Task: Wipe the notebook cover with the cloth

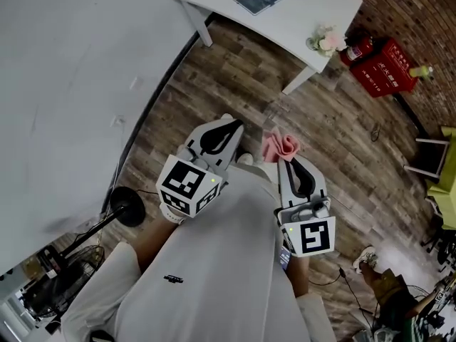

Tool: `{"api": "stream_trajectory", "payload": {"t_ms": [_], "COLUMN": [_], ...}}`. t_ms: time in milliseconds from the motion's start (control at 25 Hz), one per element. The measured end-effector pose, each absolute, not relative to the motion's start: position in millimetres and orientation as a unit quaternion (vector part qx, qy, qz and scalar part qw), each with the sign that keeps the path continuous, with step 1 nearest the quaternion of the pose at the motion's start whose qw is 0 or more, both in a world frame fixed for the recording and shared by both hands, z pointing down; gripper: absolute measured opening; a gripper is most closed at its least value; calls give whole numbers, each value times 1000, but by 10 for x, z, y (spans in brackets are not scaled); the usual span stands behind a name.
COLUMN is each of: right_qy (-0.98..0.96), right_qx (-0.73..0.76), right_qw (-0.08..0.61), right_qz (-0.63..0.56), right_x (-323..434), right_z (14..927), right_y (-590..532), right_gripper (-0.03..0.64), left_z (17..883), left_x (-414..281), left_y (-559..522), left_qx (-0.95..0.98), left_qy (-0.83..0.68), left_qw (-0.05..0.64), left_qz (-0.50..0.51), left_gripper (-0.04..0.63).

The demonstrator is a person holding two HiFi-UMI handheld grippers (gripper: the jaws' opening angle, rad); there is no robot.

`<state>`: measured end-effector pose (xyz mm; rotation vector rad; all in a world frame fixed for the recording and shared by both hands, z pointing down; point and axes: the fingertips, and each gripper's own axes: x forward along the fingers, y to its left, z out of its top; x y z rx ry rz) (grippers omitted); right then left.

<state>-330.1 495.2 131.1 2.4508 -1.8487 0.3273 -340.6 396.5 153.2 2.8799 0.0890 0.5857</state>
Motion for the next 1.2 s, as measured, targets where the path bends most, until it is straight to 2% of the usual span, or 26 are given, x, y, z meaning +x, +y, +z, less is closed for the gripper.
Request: {"api": "stream_trajectory", "payload": {"t_ms": [200, 760, 1200], "right_qy": [-610, -611, -598], "right_qx": [785, 782, 787], "right_qw": [-4, 22, 95], "right_qz": [110, 121, 120], "right_x": [-3221, -1977, -692], "right_z": [1245, 1292, 1345], "right_y": [4778, 3631, 2412], "right_gripper": [31, 31, 31], "left_z": [1588, 1606, 1602], "left_x": [-3291, -2192, -1216], "left_y": [3851, 2700, 1439], "left_qx": [974, 970, 966], "left_qy": [25, -1, 2], "left_qw": [98, 143, 159], "left_qz": [202, 195, 202], "left_gripper": [25, 24, 25]}}
